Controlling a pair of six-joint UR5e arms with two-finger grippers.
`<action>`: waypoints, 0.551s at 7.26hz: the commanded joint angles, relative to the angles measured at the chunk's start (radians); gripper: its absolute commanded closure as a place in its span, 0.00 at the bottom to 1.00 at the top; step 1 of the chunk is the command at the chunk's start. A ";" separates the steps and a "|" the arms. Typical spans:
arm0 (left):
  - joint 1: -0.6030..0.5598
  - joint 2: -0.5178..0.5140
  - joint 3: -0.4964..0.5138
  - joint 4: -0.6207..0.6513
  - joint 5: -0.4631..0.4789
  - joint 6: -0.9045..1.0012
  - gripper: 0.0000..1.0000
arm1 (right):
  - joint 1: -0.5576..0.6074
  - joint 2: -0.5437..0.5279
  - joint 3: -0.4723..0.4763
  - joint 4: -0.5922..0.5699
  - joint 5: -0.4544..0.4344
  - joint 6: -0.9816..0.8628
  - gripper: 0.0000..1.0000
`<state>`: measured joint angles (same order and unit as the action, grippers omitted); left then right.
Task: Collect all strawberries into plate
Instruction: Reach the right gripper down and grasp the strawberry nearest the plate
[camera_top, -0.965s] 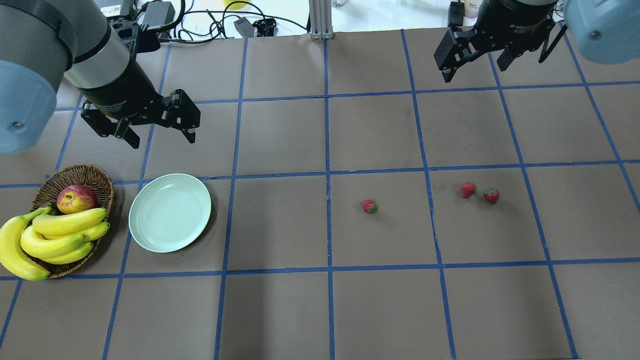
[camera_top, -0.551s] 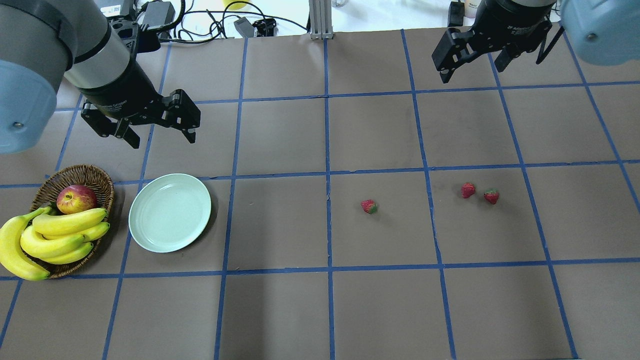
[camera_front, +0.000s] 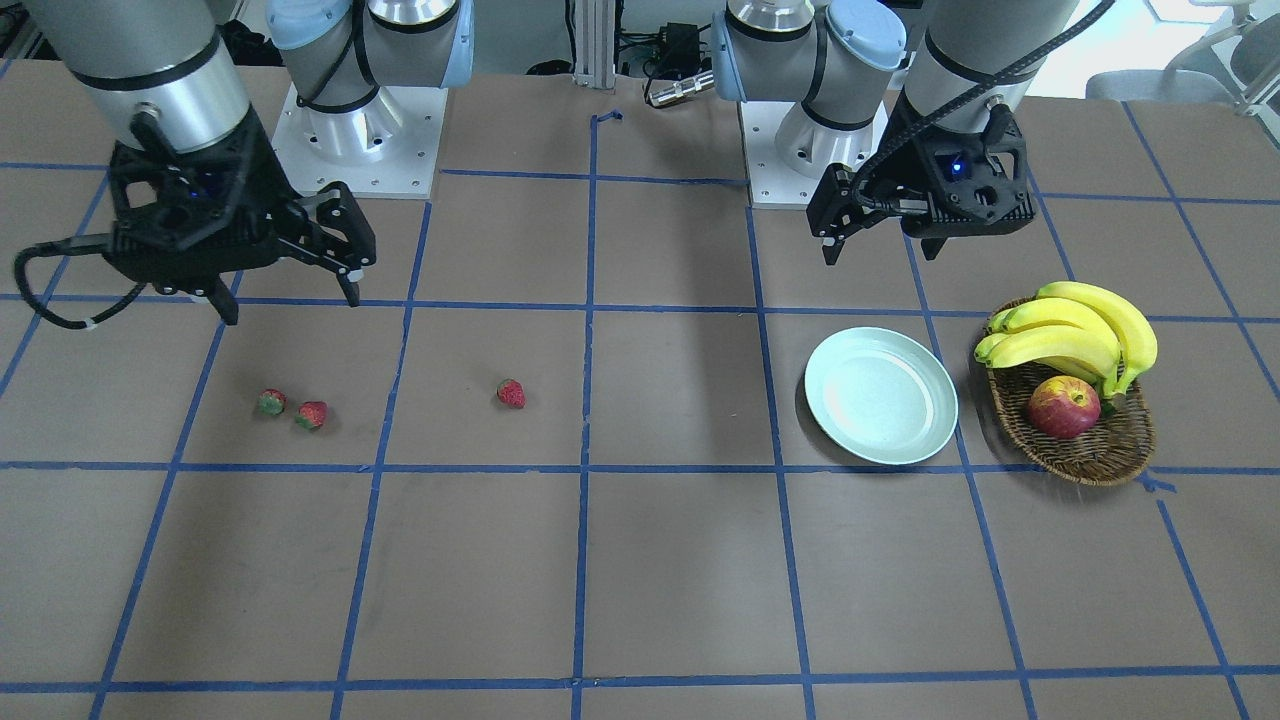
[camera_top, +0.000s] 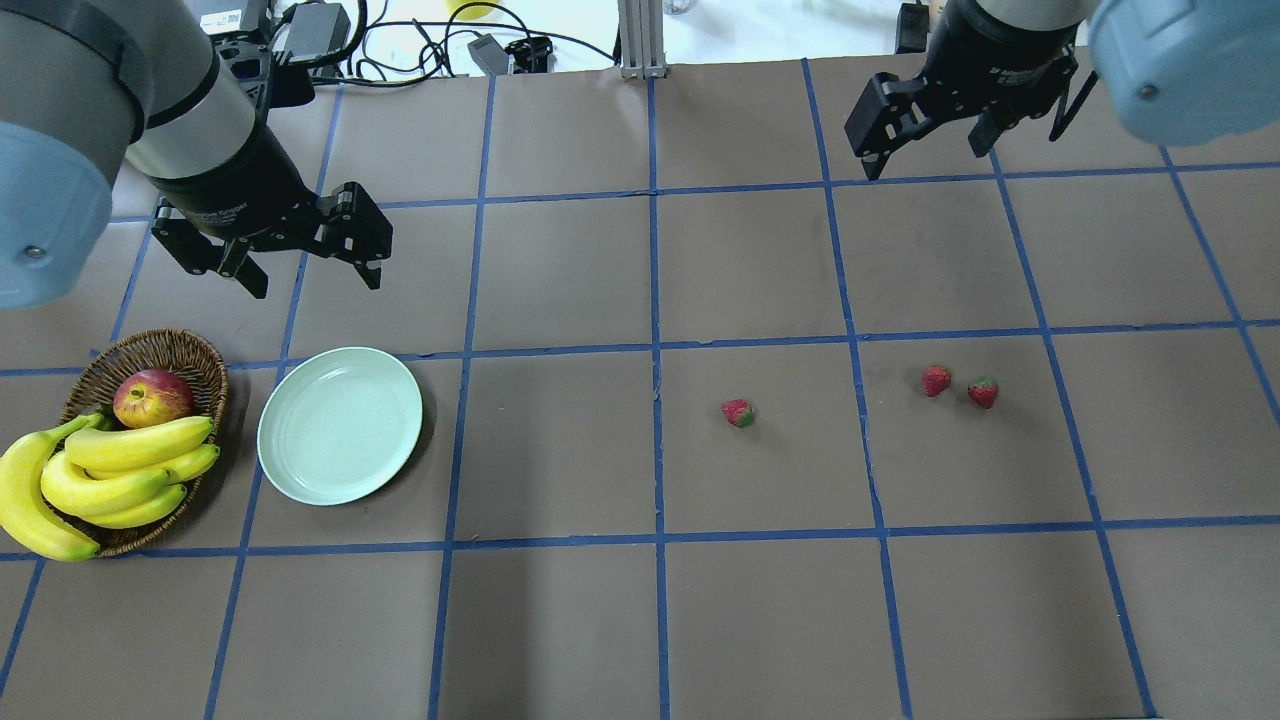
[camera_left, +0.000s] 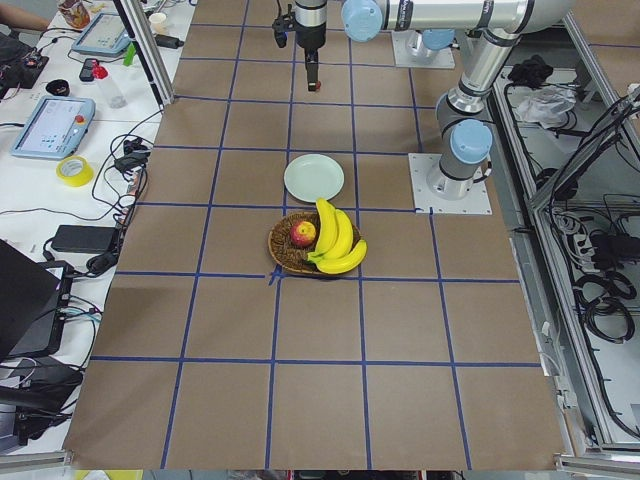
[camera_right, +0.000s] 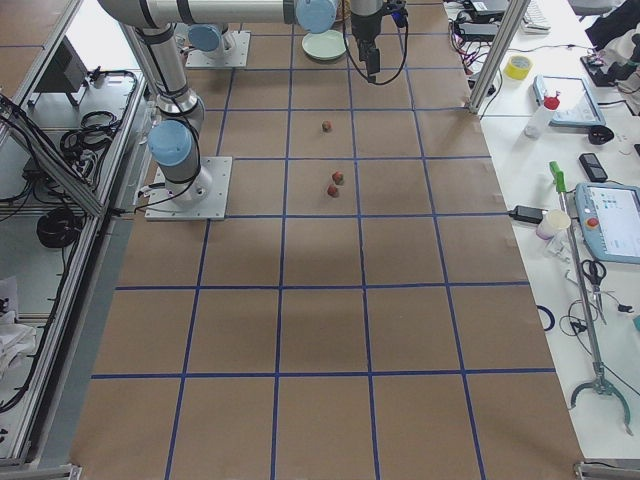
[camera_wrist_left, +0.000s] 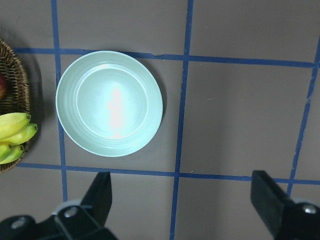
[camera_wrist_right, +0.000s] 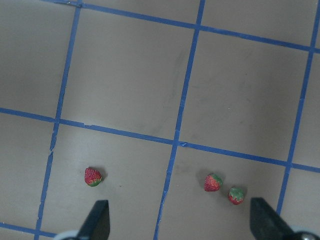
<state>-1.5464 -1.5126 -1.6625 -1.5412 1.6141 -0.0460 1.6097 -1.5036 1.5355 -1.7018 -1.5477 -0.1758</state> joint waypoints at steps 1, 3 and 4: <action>-0.001 0.000 0.000 -0.002 0.009 0.000 0.00 | 0.126 0.057 0.131 -0.147 -0.002 0.146 0.00; -0.001 -0.001 0.000 0.000 0.004 0.000 0.00 | 0.192 0.138 0.311 -0.402 -0.002 0.217 0.00; -0.001 -0.004 0.000 0.000 0.007 0.000 0.00 | 0.209 0.182 0.403 -0.536 -0.002 0.219 0.00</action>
<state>-1.5474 -1.5148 -1.6633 -1.5425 1.6205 -0.0460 1.7909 -1.3730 1.8284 -2.0818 -1.5492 0.0290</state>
